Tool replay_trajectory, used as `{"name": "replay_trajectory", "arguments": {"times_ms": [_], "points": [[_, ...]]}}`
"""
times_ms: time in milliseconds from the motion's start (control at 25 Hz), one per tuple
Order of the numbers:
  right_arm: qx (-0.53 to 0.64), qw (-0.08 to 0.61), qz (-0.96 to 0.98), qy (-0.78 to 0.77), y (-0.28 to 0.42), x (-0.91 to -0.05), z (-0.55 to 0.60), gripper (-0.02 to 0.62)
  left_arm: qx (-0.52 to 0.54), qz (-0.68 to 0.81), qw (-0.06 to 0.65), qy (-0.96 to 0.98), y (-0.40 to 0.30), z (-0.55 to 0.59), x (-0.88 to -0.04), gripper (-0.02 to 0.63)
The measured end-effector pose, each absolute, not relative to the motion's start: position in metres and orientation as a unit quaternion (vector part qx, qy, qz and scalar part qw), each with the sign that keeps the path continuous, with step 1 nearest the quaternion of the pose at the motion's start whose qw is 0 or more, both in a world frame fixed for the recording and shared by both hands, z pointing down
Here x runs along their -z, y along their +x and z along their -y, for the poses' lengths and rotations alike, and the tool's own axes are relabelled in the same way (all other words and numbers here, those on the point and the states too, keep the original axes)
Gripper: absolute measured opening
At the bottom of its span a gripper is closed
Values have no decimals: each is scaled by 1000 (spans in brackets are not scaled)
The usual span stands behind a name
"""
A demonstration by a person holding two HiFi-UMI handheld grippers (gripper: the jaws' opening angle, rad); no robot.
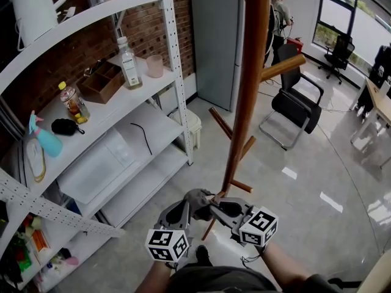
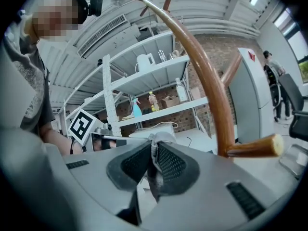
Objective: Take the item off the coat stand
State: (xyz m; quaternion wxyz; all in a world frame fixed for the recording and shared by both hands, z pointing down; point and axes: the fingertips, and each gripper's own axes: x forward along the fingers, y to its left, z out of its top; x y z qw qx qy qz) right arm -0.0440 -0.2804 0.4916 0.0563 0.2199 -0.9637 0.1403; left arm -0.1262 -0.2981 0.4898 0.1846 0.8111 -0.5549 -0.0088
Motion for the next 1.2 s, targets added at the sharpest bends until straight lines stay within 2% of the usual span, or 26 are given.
{"name": "replay_trajectory", "arguments": {"times_ms": [560, 1200], "points": [[-142, 71, 972, 174, -39, -500, 210, 44, 11, 594, 176, 785, -134, 225, -481, 6], [-152, 72, 970, 176, 17, -501, 119, 44, 7, 596, 172, 785, -77, 113, -476, 6]]}}
